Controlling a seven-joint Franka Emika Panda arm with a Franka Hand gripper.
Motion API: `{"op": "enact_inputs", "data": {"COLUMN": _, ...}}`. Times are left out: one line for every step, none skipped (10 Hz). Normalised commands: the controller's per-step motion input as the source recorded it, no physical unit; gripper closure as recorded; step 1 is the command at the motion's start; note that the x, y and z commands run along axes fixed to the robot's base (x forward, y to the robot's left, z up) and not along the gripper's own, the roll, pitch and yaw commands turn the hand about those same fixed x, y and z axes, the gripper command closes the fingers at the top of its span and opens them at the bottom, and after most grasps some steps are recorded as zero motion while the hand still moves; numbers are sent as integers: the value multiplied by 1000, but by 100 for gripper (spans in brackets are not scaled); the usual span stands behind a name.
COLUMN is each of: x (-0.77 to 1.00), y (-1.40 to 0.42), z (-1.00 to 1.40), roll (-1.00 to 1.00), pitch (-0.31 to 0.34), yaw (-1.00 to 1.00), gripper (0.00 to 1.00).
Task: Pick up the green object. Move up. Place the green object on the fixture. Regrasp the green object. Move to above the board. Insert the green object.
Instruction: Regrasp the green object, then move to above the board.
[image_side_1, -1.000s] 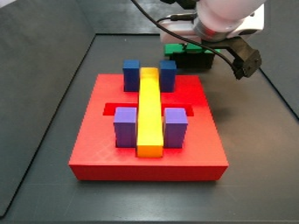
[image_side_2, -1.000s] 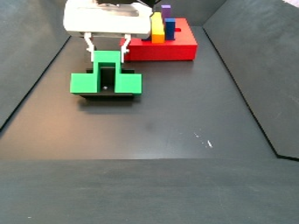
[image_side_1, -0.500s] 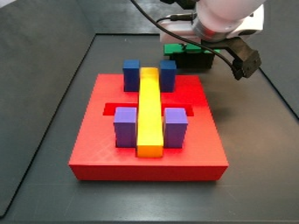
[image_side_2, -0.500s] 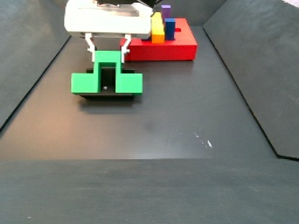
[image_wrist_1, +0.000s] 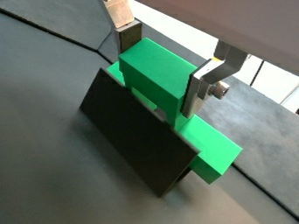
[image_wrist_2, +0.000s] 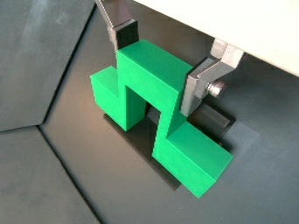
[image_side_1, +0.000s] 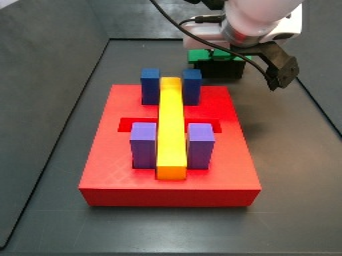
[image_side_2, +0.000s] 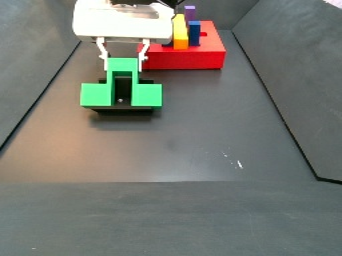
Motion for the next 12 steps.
{"op": "enact_inputs", "data": {"x": 0, "y": 0, "z": 0, "roll": 0, "pitch": 0, "yaw": 0, "gripper": 100}}
{"op": "enact_inputs", "data": {"x": 0, "y": 0, "z": 0, "roll": 0, "pitch": 0, "yaw": 0, "gripper": 100}}
{"op": "enact_inputs", "data": {"x": 0, "y": 0, "z": 0, "roll": 0, "pitch": 0, "yaw": 0, "gripper": 100}}
{"op": "enact_inputs", "data": {"x": 0, "y": 0, "z": 0, "roll": 0, "pitch": 0, "yaw": 0, "gripper": 100}}
{"op": "enact_inputs", "data": {"x": 0, "y": 0, "z": 0, "roll": 0, "pitch": 0, "yaw": 0, "gripper": 100}}
{"op": "enact_inputs", "data": {"x": 0, "y": 0, "z": 1400, "roll": 0, "pitch": 0, "yaw": 0, "gripper": 100}}
{"op": "enact_inputs", "data": {"x": 1, "y": -1, "z": 1400, "roll": -23, "pitch": -10, "yaw": -3, "gripper": 100}}
{"op": "enact_inputs", "data": {"x": -30, "y": 0, "z": 1400, "roll": -75, "pitch": -47, "yaw": -12, "gripper": 100}}
{"op": "enact_inputs", "data": {"x": -31, "y": 12, "z": 1400, "roll": -45, "pitch": -29, "yaw": -14, "gripper": 100}}
{"op": "enact_inputs", "data": {"x": -22, "y": 2, "z": 1400, "roll": -31, "pitch": 2, "yaw": -24, "gripper": 100}}
{"op": "enact_inputs", "data": {"x": -10, "y": -13, "z": 1400, "roll": -5, "pitch": 28, "yaw": -29, "gripper": 100}}
{"op": "enact_inputs", "data": {"x": 0, "y": -9, "z": 1400, "roll": 0, "pitch": 37, "yaw": -26, "gripper": 100}}
